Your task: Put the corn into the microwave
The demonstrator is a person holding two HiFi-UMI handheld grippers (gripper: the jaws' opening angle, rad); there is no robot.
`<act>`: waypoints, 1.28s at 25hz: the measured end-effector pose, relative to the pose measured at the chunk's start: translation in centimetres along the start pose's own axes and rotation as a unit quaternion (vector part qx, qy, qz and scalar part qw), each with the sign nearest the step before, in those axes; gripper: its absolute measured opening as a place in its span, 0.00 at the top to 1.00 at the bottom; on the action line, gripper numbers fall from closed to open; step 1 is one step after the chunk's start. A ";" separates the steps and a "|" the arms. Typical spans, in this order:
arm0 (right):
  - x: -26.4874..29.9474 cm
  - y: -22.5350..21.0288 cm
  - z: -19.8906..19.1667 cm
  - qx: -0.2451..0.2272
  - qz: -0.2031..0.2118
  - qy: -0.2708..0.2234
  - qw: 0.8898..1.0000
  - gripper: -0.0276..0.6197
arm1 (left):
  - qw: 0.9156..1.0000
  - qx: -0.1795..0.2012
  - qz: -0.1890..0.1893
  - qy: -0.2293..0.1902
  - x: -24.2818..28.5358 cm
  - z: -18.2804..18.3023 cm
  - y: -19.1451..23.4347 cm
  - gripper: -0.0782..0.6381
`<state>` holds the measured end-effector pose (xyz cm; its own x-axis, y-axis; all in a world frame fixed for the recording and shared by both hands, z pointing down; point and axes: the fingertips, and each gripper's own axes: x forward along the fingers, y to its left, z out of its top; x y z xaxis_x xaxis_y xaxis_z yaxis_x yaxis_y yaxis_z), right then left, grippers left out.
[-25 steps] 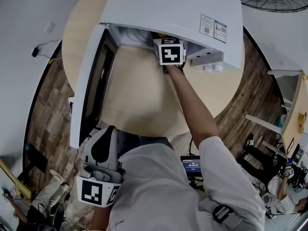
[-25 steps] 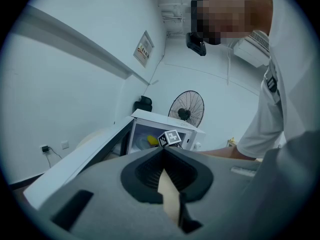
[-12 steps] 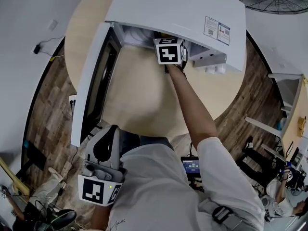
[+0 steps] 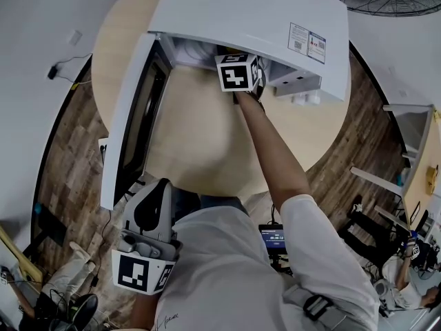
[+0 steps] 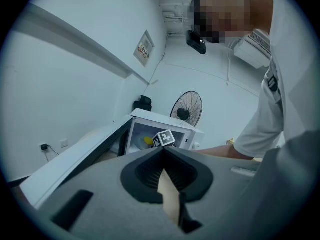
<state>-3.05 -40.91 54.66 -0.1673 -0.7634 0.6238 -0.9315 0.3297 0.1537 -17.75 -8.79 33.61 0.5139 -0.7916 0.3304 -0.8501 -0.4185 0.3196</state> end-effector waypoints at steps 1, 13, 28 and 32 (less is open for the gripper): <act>0.0 0.0 -0.1 0.003 0.001 0.000 1.000 0.55 | 1.000 -0.001 0.000 0.000 0.0 0.0 0.0 0.90; -0.3 0.3 -0.8 0.037 0.036 0.005 0.999 0.36 | 1.000 0.002 -0.004 0.000 -0.4 0.2 -0.5 0.90; -2.0 1.9 -1.0 0.042 0.055 -0.005 0.998 0.36 | 1.000 0.003 -0.005 -0.011 -1.0 0.2 -1.6 0.90; -2.2 2.2 -1.1 0.039 0.060 -0.004 0.997 0.36 | 1.000 0.004 -0.006 -0.012 -1.0 0.2 -1.8 0.90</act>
<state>-4.38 -37.88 54.45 -0.2815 -0.7259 0.6275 -0.9268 0.3751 0.0181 -16.72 -7.34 32.53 0.5208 -0.7971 0.3054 -0.8451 -0.4310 0.3162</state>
